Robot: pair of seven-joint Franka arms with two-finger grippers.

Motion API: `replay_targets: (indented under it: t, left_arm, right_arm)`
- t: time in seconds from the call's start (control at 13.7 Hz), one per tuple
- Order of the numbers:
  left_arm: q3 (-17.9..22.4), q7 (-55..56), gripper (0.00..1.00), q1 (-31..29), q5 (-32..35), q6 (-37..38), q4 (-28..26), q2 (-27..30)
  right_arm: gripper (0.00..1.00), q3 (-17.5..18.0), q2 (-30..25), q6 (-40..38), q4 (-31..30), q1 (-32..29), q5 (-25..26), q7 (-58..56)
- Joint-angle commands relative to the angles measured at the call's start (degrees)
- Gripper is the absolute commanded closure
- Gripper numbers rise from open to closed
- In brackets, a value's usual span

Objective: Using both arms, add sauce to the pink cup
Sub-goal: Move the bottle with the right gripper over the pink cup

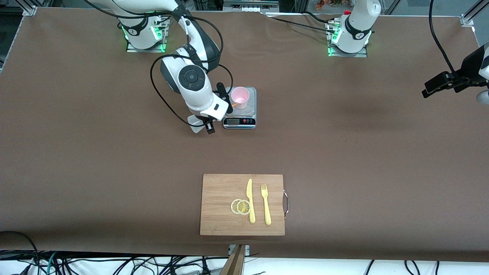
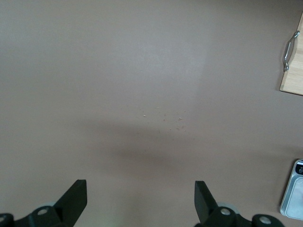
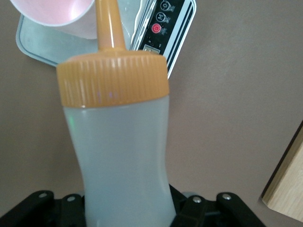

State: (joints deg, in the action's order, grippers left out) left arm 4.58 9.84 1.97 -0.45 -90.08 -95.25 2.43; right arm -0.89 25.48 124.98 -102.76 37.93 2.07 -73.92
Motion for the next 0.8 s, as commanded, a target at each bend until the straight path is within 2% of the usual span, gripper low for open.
replay_targets:
  t: [0.0, 0.44, 0.73]
  left_arm:
    - [0.1, -0.5, 0.00, -0.3, -1.7, 0.6, 1.8, -0.8]
    - [0.1, -0.4, 0.00, -0.3, -1.7, 0.8, 1.8, -0.8]
    - [0.1, -0.4, 0.00, -0.3, -1.8, 0.8, 1.8, -0.8]
  right_arm:
    - [1.00, -0.3, -1.7, -1.5, -1.1, 1.6, 4.1, 1.9]
    - [1.00, -0.4, -1.8, -4.0, -1.0, 5.4, 9.4, 8.3]
    - [1.00, -0.4, -1.7, -8.9, 1.1, 6.2, 11.8, 9.0]
